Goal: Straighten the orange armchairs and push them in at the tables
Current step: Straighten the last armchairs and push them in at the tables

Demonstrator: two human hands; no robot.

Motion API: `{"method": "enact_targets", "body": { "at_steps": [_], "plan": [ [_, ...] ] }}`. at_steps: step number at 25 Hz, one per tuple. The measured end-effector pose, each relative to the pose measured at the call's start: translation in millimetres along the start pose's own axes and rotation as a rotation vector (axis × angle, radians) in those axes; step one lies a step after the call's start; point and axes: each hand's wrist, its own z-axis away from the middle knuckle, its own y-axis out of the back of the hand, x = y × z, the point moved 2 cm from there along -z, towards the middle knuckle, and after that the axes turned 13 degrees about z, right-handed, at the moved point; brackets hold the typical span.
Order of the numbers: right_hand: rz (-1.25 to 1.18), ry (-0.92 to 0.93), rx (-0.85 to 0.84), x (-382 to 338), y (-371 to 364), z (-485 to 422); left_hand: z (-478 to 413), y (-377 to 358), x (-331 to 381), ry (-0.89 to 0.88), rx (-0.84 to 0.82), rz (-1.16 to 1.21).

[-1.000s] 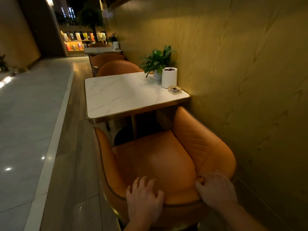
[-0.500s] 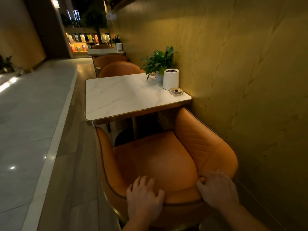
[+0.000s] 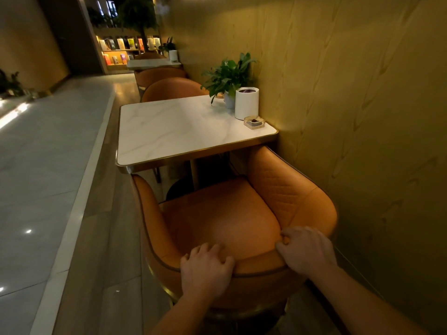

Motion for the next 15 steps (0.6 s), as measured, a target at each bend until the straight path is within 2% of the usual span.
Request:
{"method": "enact_targets", "body": {
  "at_steps": [7, 15],
  "plan": [
    [-0.037, 0.023, 0.037, 4.9, -6.3, -9.8, -3.8, -1.1, 4.5, 0.001, 0.008, 0.01],
    [-0.018, 0.079, -0.043, 12.3, -1.9, -24.1, -10.7, -1.5, 16.8, 0.021, 0.032, 0.029]
  ]
}}
